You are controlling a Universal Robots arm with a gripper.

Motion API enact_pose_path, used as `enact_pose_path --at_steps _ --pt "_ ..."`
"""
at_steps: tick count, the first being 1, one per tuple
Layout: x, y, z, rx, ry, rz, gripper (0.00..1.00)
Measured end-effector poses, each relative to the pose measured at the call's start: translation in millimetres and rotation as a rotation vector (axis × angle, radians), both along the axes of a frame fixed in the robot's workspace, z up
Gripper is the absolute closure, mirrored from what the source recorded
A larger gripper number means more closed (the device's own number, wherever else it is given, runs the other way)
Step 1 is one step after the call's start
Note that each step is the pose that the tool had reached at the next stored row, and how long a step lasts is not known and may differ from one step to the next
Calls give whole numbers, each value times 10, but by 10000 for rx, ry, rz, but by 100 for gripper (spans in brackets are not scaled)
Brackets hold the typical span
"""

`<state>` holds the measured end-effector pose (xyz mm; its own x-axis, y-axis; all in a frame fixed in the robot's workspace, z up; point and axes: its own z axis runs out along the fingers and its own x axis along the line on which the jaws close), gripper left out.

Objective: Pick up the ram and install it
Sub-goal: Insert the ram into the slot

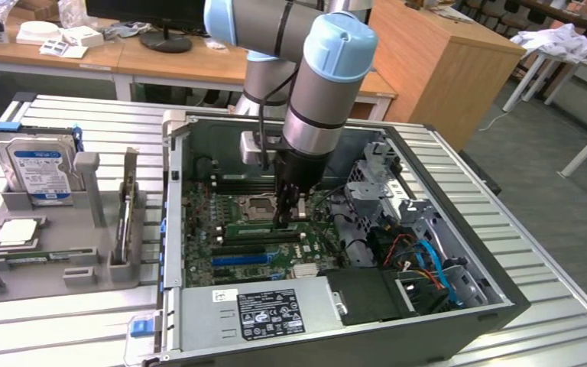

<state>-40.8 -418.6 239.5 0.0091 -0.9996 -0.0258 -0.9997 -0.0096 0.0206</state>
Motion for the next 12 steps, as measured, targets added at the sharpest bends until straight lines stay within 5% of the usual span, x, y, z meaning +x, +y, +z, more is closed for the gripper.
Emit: enact_pose_path --at_steps 12 --pt "0 1 -1 -1 0 -70 88"
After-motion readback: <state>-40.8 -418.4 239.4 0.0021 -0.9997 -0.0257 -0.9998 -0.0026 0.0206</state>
